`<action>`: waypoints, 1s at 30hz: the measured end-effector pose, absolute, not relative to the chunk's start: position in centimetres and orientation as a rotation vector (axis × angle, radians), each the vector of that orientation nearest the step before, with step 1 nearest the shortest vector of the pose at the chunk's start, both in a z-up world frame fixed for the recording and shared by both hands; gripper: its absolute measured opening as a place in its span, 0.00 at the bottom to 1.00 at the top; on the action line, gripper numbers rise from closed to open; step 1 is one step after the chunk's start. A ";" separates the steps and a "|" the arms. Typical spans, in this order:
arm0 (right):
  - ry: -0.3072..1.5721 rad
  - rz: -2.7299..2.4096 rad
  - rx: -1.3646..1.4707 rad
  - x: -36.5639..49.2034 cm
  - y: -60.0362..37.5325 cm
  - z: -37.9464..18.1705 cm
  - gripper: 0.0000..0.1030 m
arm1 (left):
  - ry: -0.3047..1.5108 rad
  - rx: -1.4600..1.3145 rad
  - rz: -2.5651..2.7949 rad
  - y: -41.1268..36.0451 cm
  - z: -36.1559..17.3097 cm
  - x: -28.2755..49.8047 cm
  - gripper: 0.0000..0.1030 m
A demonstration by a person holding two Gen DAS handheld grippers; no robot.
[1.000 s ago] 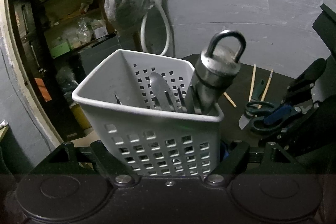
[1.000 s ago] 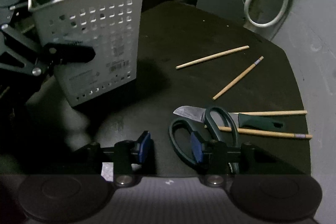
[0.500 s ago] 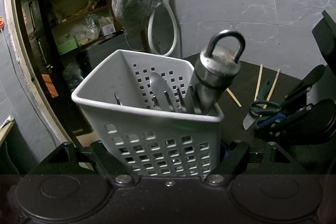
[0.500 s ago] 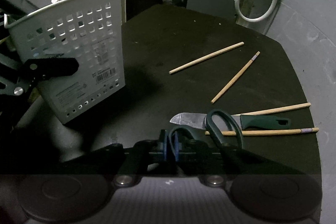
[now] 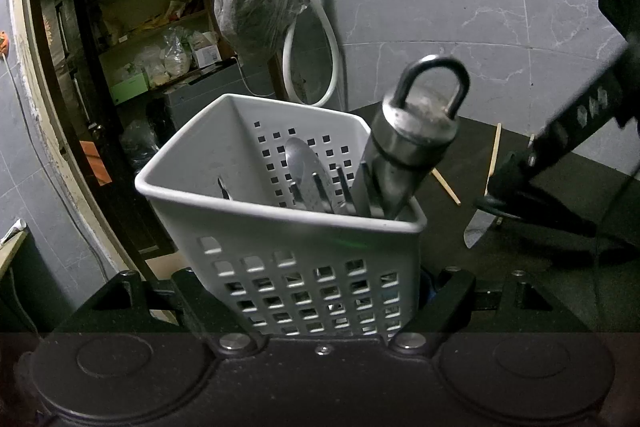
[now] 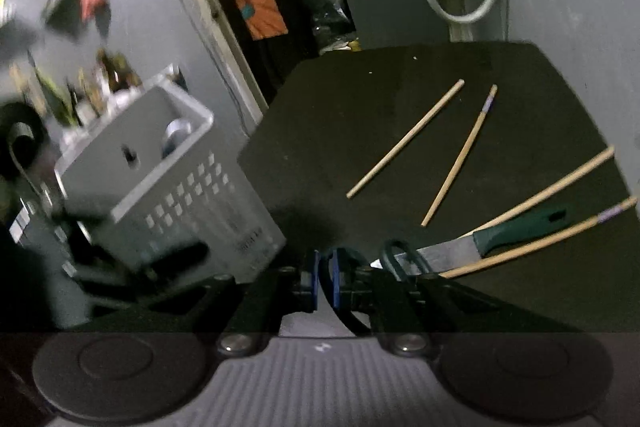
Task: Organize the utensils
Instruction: 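Grasp the green-handled scissors by a handle loop with the right gripper, then lift the scissors off the table with the right gripper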
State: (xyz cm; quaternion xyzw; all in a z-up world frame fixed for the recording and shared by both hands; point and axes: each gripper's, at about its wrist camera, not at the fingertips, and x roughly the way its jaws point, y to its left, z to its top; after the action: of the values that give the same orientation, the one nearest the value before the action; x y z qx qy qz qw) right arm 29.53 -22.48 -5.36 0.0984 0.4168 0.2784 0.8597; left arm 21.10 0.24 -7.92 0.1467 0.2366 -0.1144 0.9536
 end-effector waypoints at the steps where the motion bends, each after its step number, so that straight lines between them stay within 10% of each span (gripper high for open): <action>1: 0.884 0.586 0.258 29.8 -23.2 -5.2 0.07 | 0.481 0.298 -0.232 0.3 -7.9 21.1 0.80; 30: 0.863 0.360 0.660 29.9 -33.9 -8.1 0.08 | 0.486 0.295 -0.210 0.3 -8.3 21.1 0.81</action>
State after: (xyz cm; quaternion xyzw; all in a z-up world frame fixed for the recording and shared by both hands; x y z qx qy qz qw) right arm 29.89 -33.92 -8.07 0.3124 0.4083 0.1704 0.8406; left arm 21.08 0.27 -8.31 0.1450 0.2391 -0.1034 0.9545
